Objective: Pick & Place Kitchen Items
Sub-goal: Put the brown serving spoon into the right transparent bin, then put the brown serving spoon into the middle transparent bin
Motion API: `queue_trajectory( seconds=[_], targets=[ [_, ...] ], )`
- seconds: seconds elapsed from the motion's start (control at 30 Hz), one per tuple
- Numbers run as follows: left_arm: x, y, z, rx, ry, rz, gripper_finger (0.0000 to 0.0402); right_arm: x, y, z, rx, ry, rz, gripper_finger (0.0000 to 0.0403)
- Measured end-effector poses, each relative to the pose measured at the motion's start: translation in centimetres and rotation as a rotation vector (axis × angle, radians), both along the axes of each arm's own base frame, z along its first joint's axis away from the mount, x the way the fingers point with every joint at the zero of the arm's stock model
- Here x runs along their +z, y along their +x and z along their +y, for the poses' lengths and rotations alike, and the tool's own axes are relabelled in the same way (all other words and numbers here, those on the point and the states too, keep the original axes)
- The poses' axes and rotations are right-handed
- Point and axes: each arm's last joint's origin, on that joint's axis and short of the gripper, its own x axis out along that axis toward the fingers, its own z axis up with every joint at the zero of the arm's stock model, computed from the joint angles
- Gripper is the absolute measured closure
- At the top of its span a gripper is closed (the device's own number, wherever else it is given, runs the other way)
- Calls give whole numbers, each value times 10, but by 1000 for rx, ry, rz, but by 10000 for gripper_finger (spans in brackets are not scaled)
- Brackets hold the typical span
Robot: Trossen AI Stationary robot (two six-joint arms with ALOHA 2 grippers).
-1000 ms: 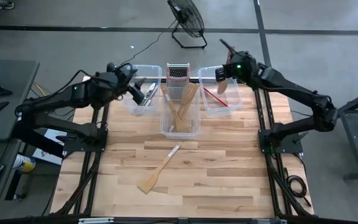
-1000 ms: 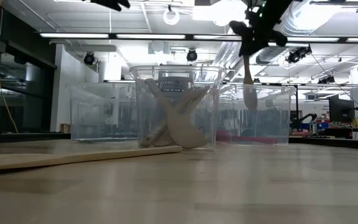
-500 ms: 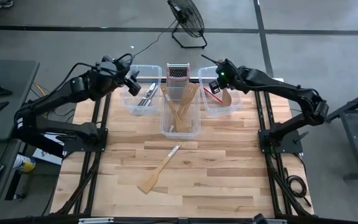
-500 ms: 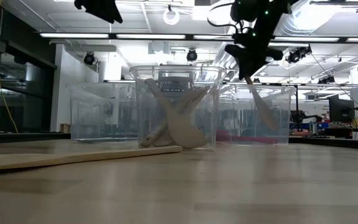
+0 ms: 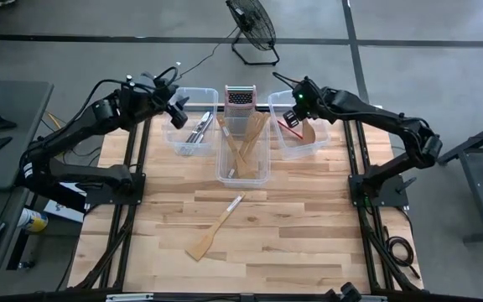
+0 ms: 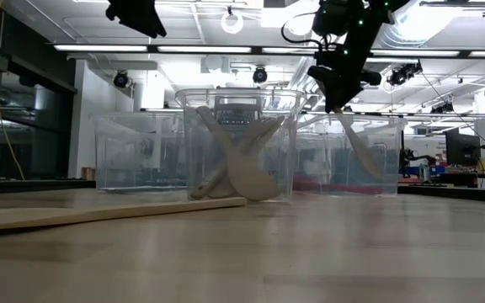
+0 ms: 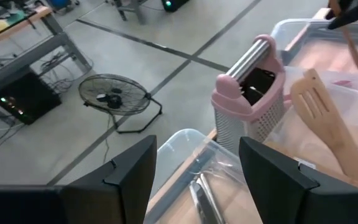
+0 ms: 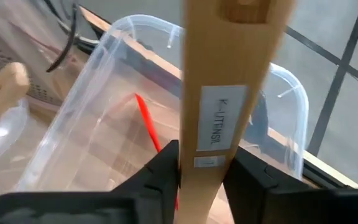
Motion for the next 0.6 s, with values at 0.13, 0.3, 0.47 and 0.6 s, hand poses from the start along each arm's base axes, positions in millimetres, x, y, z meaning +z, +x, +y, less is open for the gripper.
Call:
queue_trajectory(
  seconds=[0.13, 0.3, 0.47, 0.6],
  targets=[
    [0, 0, -1, -18, -8, -1, 177, 0, 0, 0, -2, -2, 2, 241],
    [-1, 0, -1, -25, -14, -3, 177, 0, 0, 0, 15, -3, 8, 191],
    [-1, 0, -1, -17, -48, -32, 177, 6, -2, 2, 23, -25, -15, 179],
    [-4, 0, -2, -24, -72, -21, 177, 16, -6, 2, 34, -39, -84, 177]
  ],
)
